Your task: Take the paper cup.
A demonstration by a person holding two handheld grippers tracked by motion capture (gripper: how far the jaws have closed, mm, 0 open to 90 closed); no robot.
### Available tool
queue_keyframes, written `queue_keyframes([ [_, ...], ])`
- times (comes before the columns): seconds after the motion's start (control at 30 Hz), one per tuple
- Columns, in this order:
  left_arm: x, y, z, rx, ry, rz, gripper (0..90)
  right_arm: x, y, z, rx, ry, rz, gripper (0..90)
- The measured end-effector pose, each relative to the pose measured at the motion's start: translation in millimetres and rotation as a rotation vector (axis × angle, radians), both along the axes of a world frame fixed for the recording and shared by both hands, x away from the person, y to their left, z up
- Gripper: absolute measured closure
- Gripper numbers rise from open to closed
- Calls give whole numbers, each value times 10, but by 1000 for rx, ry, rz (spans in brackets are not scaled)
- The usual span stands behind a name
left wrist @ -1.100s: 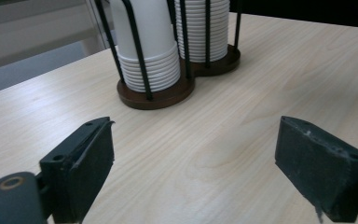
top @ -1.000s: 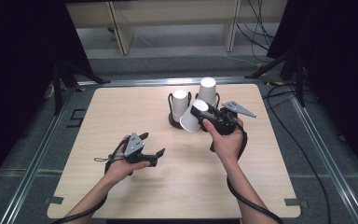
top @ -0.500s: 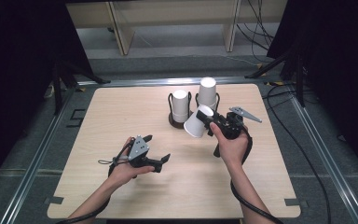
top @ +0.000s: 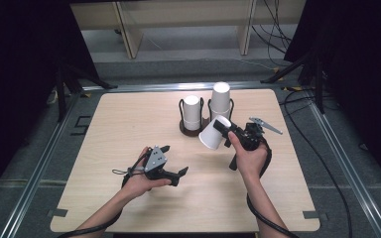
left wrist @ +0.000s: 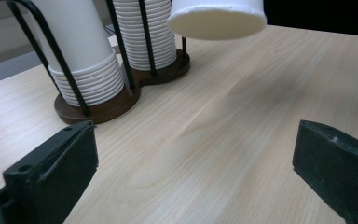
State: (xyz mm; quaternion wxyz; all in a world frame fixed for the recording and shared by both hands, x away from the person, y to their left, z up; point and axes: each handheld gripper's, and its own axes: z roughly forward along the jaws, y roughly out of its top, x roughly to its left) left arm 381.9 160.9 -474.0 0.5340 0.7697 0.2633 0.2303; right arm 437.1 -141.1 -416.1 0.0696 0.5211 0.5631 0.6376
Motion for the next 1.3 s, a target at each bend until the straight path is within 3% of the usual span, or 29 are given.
queue_keyframes([
  [0.27, 41, -143, 48, 1, 15, -24, 0, 19, -20, -71, 29, 27, -6, 349],
  [0.3, 49, -172, 46, -5, 12, -35, 0, 11, -36, -89, 39, 49, -4, 349],
  [0.37, 45, -207, 57, 11, 20, -47, 0, 12, -46, -98, 42, 44, -2, 349],
  [0.57, 49, -301, 45, 22, -3, -68, 0, -19, -83, -143, 78, 57, -4, 349],
  [0.67, 57, -353, 28, 22, -1, -73, 0, -37, -82, -145, 102, 108, -13, 349],
  [0.87, 67, -396, 31, 30, 0, -78, 0, -33, -82, -197, 123, 91, 5, 349],
  [1.07, 74, -462, 28, 29, 4, -92, 0, -30, -77, -216, 130, 135, 10, 349],
  [1.13, 84, -484, 30, 26, 3, -91, 0, -18, -78, -236, 136, 113, 13, 349],
  [1.27, 107, -518, 40, 15, 4, -90, 0, -25, -79, -238, 152, 133, 5, 349],
  [1.3, 110, -519, 43, 13, 5, -88, 0, -37, -75, -229, 175, 166, 6, 349],
])
